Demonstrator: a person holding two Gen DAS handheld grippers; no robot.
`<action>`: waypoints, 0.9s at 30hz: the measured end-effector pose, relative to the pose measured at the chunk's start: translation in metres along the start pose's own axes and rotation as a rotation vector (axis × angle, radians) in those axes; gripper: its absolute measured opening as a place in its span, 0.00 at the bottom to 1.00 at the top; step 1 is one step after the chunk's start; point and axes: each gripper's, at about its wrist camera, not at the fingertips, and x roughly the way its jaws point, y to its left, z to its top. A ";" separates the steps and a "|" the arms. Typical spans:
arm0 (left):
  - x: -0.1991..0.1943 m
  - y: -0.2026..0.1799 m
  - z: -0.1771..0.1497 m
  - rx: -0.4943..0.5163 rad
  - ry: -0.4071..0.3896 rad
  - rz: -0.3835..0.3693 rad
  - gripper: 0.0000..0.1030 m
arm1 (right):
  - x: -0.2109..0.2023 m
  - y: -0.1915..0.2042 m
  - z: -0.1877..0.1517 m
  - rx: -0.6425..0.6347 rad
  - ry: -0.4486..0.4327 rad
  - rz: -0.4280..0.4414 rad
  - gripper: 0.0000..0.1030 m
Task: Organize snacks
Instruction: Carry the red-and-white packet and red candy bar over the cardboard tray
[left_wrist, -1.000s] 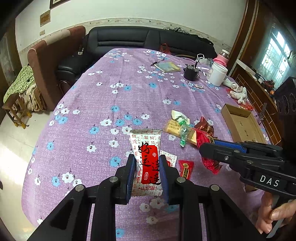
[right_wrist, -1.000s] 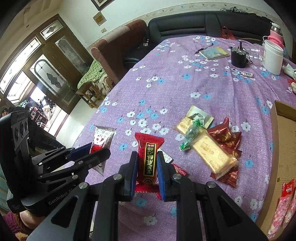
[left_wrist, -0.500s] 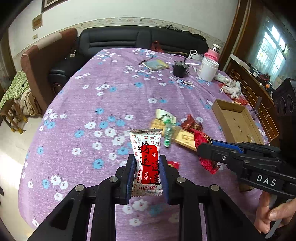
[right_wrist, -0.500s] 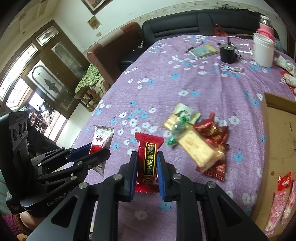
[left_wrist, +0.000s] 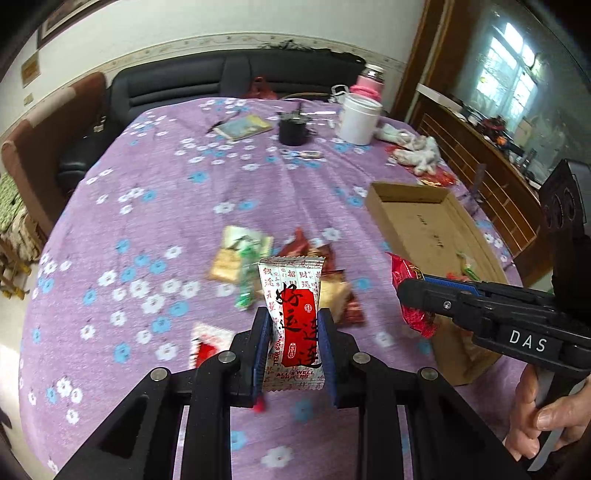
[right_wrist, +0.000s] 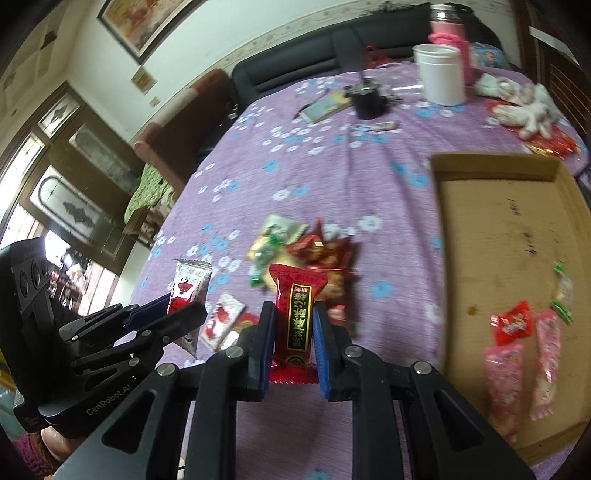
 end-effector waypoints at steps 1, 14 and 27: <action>0.002 -0.006 0.002 0.010 0.001 -0.010 0.26 | -0.005 -0.006 0.000 0.010 -0.006 -0.008 0.18; 0.034 -0.100 0.026 0.125 0.022 -0.162 0.25 | -0.075 -0.104 -0.014 0.173 -0.101 -0.163 0.18; 0.092 -0.174 0.025 0.223 0.137 -0.234 0.25 | -0.081 -0.163 -0.030 0.239 -0.063 -0.286 0.18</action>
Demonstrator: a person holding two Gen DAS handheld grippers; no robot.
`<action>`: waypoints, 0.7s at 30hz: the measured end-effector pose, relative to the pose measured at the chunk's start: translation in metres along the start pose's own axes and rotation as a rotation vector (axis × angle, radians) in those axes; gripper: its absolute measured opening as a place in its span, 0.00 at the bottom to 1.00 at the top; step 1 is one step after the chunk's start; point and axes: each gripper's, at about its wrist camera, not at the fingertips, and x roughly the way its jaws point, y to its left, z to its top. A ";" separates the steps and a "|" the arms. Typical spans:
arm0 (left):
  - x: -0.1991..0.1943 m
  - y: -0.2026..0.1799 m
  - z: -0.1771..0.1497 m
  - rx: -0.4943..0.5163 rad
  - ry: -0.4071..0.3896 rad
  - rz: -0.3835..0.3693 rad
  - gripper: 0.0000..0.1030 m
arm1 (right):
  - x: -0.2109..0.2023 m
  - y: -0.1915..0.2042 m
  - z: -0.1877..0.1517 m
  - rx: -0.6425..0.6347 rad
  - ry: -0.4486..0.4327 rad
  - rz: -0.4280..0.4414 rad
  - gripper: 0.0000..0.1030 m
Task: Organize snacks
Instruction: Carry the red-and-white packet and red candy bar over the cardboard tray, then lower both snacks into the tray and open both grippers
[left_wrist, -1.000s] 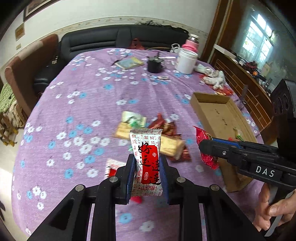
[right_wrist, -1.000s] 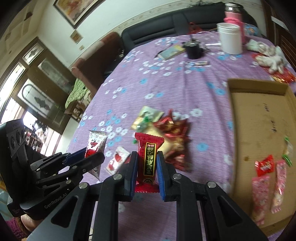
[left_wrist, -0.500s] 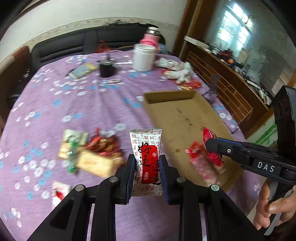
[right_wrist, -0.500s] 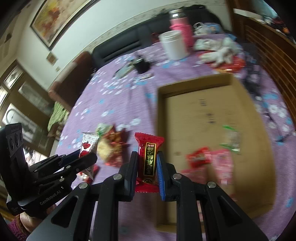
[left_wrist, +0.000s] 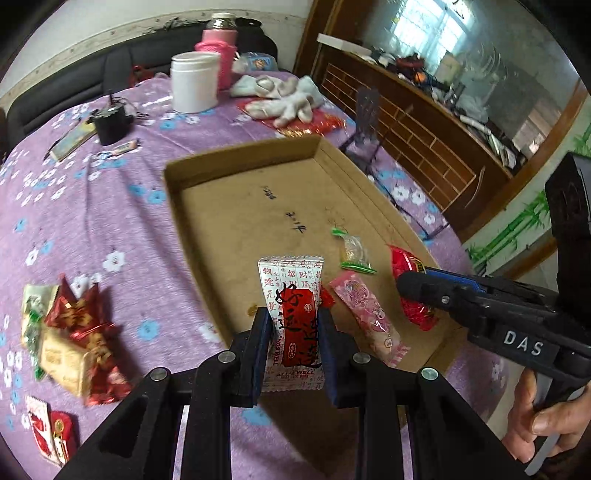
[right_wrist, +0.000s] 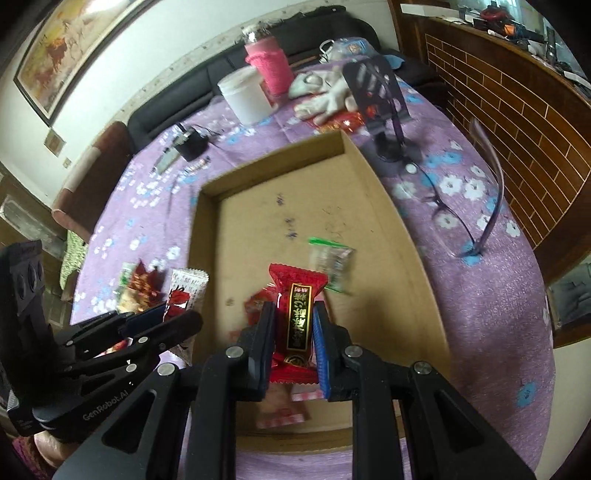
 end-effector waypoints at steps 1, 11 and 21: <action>0.005 -0.003 0.000 0.009 0.008 0.002 0.25 | 0.004 -0.002 0.000 0.004 0.008 -0.007 0.18; 0.029 -0.013 0.000 0.054 0.058 0.013 0.25 | 0.030 -0.012 -0.002 0.016 0.059 -0.059 0.18; 0.035 -0.011 0.000 0.059 0.075 -0.018 0.28 | 0.029 -0.015 -0.002 0.046 0.061 -0.071 0.19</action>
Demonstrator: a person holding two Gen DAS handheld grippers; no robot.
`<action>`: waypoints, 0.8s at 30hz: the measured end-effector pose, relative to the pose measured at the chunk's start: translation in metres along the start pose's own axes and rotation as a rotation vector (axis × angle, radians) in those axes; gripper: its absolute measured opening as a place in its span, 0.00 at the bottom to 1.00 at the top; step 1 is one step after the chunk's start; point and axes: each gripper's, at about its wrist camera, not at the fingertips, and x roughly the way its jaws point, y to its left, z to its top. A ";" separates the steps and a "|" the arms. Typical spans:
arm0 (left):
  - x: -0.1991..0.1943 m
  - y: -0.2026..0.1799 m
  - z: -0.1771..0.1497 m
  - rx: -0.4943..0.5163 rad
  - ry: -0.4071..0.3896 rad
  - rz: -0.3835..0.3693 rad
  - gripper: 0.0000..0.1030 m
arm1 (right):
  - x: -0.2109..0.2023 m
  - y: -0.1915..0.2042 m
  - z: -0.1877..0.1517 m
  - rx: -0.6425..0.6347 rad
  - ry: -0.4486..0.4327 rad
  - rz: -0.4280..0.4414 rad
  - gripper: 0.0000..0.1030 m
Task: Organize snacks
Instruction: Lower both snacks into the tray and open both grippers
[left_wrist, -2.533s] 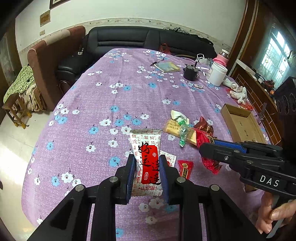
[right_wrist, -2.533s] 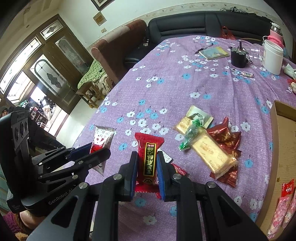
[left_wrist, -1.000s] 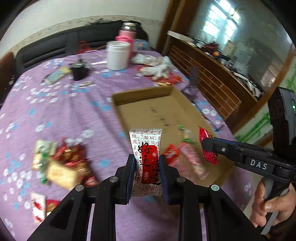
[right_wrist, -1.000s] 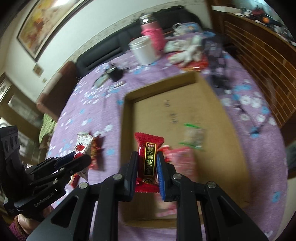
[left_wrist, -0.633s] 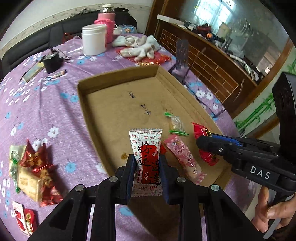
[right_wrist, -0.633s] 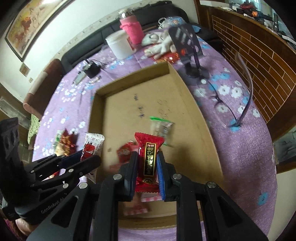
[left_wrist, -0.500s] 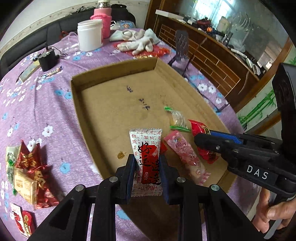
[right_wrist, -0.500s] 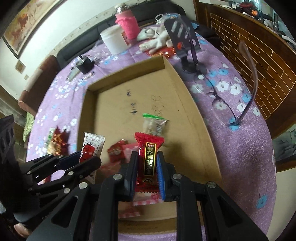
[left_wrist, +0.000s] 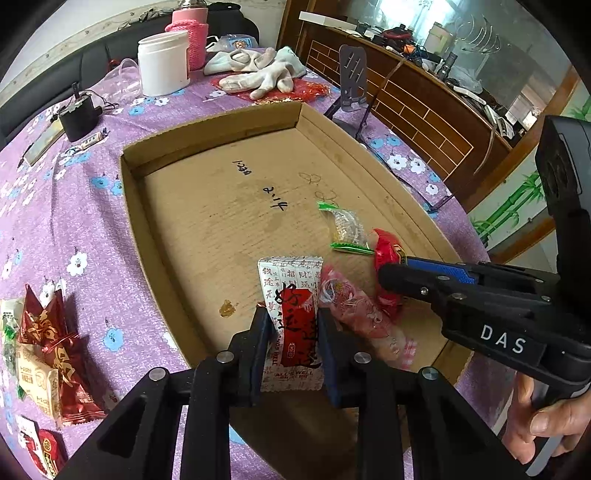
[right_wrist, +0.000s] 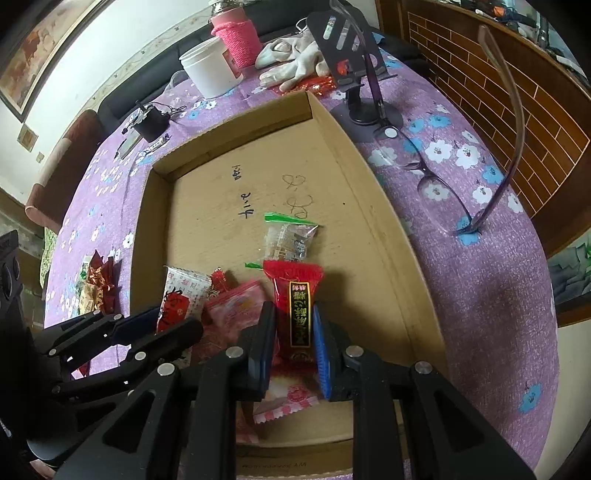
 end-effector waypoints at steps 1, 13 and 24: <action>0.000 0.000 0.000 0.001 -0.001 -0.001 0.29 | -0.002 0.000 0.000 0.003 -0.005 -0.002 0.19; -0.031 0.012 -0.001 -0.027 -0.048 -0.032 0.38 | -0.029 0.019 0.001 0.004 -0.084 0.009 0.19; -0.078 0.051 -0.019 -0.085 -0.116 -0.020 0.38 | -0.026 0.071 -0.007 -0.057 -0.060 0.059 0.19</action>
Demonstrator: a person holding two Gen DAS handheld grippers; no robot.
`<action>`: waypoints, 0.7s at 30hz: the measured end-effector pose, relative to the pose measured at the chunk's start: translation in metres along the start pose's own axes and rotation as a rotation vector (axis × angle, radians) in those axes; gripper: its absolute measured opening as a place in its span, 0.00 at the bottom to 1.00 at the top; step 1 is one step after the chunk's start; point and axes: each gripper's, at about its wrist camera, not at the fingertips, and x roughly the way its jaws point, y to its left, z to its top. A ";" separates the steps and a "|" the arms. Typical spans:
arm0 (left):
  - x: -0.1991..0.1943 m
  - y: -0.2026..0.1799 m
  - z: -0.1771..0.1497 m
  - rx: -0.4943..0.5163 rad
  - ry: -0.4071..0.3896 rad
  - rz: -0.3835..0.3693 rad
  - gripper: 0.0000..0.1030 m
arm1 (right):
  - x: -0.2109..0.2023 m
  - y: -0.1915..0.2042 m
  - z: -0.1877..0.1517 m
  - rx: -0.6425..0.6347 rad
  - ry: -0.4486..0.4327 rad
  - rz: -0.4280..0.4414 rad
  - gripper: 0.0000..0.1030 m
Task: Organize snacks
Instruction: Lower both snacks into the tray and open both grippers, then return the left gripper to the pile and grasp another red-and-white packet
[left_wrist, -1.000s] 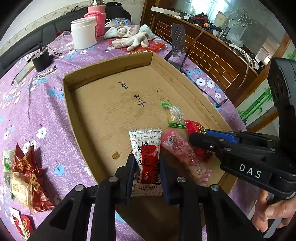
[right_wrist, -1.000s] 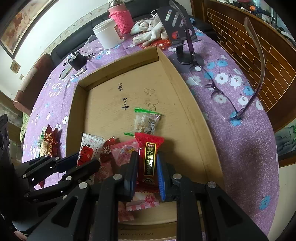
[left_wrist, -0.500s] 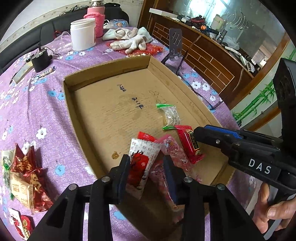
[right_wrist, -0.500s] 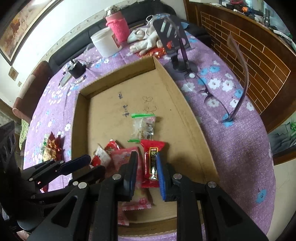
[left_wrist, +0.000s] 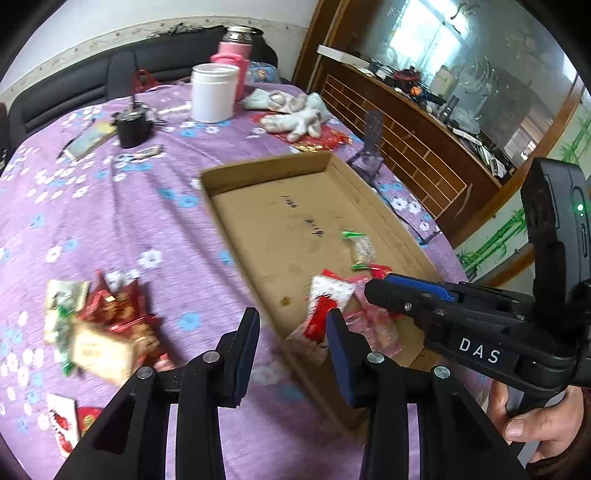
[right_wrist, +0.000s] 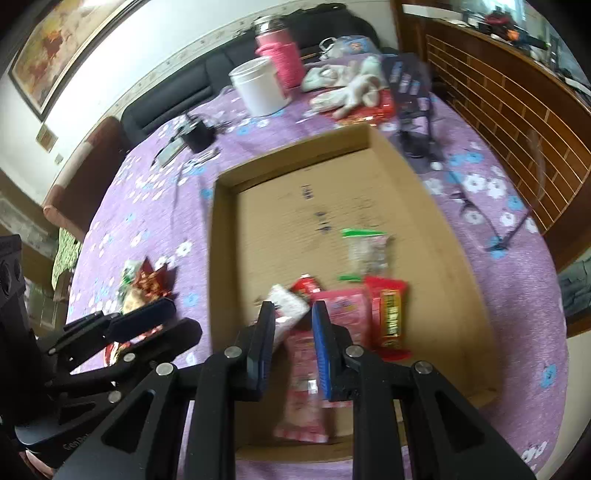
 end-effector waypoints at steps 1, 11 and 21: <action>-0.005 0.007 -0.003 -0.013 -0.005 0.003 0.38 | 0.002 0.006 -0.001 -0.007 0.004 0.006 0.19; -0.048 0.069 -0.030 -0.114 -0.046 0.057 0.38 | 0.019 0.069 -0.013 -0.095 0.054 0.057 0.25; -0.084 0.141 -0.067 -0.255 -0.072 0.116 0.38 | 0.038 0.124 -0.027 -0.181 0.103 0.096 0.25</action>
